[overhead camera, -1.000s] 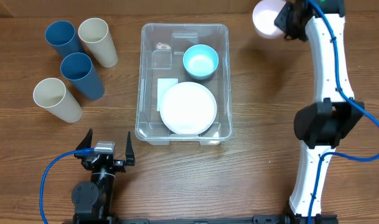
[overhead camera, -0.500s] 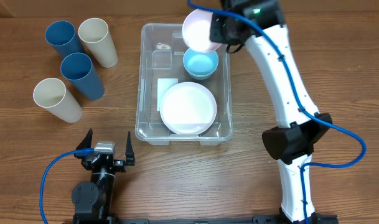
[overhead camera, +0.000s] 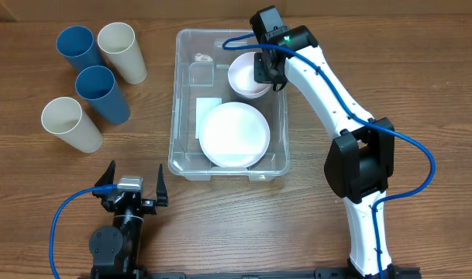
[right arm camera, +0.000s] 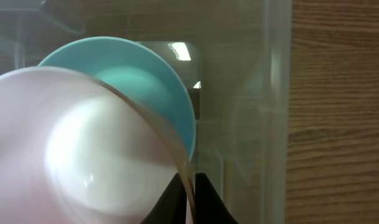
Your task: Pack container
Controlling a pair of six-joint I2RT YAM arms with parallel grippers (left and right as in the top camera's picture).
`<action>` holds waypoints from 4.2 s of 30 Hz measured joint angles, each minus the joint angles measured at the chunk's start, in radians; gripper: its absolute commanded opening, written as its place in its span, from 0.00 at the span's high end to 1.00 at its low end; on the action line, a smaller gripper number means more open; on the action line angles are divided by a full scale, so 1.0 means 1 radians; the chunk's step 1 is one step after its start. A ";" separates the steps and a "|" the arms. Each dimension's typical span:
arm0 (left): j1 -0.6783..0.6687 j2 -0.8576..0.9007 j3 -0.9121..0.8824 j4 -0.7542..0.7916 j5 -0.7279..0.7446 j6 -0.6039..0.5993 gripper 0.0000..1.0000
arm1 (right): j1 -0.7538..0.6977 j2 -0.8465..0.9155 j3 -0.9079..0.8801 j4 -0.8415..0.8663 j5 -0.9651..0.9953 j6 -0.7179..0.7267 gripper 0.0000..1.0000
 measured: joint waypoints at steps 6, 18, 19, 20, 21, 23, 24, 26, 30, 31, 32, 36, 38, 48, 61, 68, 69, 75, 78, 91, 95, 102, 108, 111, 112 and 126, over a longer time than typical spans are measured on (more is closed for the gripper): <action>0.000 0.000 0.000 0.000 0.000 0.000 0.00 | 0.000 0.000 -0.001 0.093 0.002 -0.068 0.91; 0.000 0.000 0.000 0.000 0.000 0.000 0.00 | 0.000 0.000 -0.001 0.117 0.007 -0.126 0.88; 0.000 0.000 0.000 0.000 0.000 0.000 0.00 | 0.001 0.000 -0.001 0.115 0.008 -0.135 0.88; 0.000 0.000 0.000 0.000 0.000 0.000 0.00 | 0.002 0.000 -0.001 0.111 0.009 -0.143 0.88; 0.000 0.000 0.000 0.000 0.000 0.000 0.00 | 0.003 0.000 0.000 0.106 0.013 -0.149 0.88; 0.000 0.000 0.000 0.000 0.000 0.000 0.00 | 0.008 0.000 0.007 0.095 0.023 -0.164 0.88; 0.000 0.000 0.000 0.000 0.000 0.000 0.00 | 0.009 0.000 0.012 0.091 0.024 -0.170 0.87; 0.000 0.000 0.000 0.000 0.000 0.000 0.00 | 0.014 0.000 0.027 0.085 0.026 -0.177 0.86; 0.000 0.000 0.000 0.001 0.005 -0.018 0.00 | 0.016 0.000 0.051 0.075 0.027 -0.190 0.84; 0.000 0.000 0.000 0.001 0.006 -0.027 0.00 | 0.016 0.000 0.053 0.068 0.027 -0.192 0.84; 0.000 0.000 0.000 0.003 0.020 -0.065 0.00 | 0.016 0.000 0.053 0.061 0.027 -0.192 0.83; 0.000 0.000 0.000 0.006 0.049 -0.177 0.00 | 0.016 0.000 0.053 0.058 0.026 -0.190 0.84; 0.000 0.000 0.000 0.006 0.054 -0.204 0.00 | 0.016 0.000 0.053 0.055 0.024 -0.187 0.85; 0.000 0.000 0.000 0.008 0.058 -0.246 0.00 | 0.016 0.000 -0.009 0.091 0.014 -0.175 0.85; 0.000 0.000 0.000 0.008 0.058 -0.248 0.00 | 0.016 0.000 -0.030 0.079 -0.002 -0.174 0.81; 0.000 0.000 0.000 0.008 0.058 -0.249 0.00 | 0.016 0.000 0.123 -0.045 -0.004 -0.172 0.59; 0.000 0.000 0.000 0.008 0.058 -0.249 0.00 | 0.016 0.000 0.160 -0.064 -0.004 -0.173 0.50; 0.000 0.000 0.000 0.008 0.059 -0.249 0.00 | 0.008 -0.004 0.363 -0.155 0.000 -0.145 0.10; 0.000 0.000 0.000 0.008 0.060 -0.249 0.00 | -0.034 -0.010 0.439 -0.192 0.000 -0.089 0.00; 0.000 0.000 0.000 0.008 0.061 -0.249 0.00 | -0.547 -0.023 0.486 -0.285 0.031 0.150 0.00; 0.000 0.000 0.000 0.008 0.061 -0.249 0.00 | -0.652 -0.023 0.486 -0.292 0.031 0.162 0.00; 0.000 0.000 0.000 0.008 0.061 -0.249 0.00 | -0.742 -0.023 0.486 -0.293 -0.007 0.169 0.00; 0.000 0.000 0.000 0.008 0.057 -0.248 0.00 | -0.740 -0.023 0.486 -0.294 -0.019 0.172 0.00; 0.000 0.000 0.000 0.008 0.057 -0.248 0.00 | -0.740 -0.023 0.486 -0.294 -0.020 0.172 0.00; 0.000 0.000 0.000 0.008 0.057 -0.248 0.00 | -0.740 -0.023 0.486 -0.294 -0.020 0.172 0.00; 0.000 0.000 0.000 0.044 0.280 -0.287 0.00 | -0.740 -0.023 0.486 -0.294 -0.020 0.172 0.00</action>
